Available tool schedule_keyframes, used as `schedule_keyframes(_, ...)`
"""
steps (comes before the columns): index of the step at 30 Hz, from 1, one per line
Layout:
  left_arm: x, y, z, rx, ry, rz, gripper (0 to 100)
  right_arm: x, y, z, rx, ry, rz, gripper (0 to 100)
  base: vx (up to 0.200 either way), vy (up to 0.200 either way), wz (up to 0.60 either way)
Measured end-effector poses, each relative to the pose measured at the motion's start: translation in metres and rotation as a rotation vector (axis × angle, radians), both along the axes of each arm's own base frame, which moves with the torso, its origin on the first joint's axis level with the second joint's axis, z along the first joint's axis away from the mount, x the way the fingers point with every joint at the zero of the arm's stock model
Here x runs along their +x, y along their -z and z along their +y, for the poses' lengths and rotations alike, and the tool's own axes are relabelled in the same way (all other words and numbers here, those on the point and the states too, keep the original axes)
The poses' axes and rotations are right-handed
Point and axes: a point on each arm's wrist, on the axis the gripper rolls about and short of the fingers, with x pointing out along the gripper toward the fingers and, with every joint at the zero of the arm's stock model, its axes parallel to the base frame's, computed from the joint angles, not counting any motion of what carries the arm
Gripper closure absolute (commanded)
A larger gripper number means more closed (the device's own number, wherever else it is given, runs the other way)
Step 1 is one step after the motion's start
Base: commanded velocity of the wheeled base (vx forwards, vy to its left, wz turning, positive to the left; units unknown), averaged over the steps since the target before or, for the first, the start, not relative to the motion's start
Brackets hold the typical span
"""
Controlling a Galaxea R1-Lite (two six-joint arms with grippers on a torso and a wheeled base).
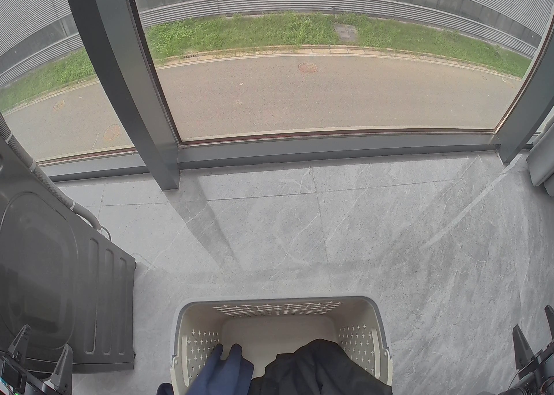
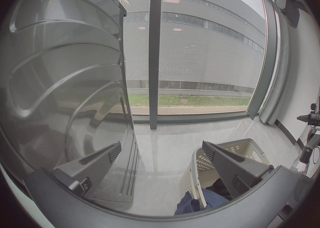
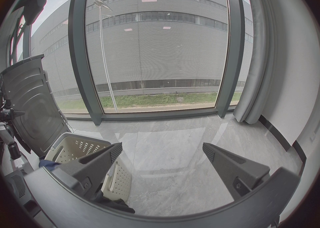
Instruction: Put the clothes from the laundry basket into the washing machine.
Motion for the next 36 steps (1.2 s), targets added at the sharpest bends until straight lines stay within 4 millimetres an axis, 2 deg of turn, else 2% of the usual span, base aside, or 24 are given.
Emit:
schedule_keyframes(3, 0.0000, 0.0000, 0.0000, 0.000, 0.000, 0.000, 0, 0.0000, 0.0000, 0.0000, 0.000, 0.000, 0.000, 0, 0.200, 0.000, 0.00)
schedule_keyframes(36, 0.0000, 0.0001, 0.0000, 0.000, 0.000, 0.000, 0, 0.0000, 0.0000, 0.0000, 0.001, 0.000, 0.000, 0, 0.000, 0.000, 0.00)
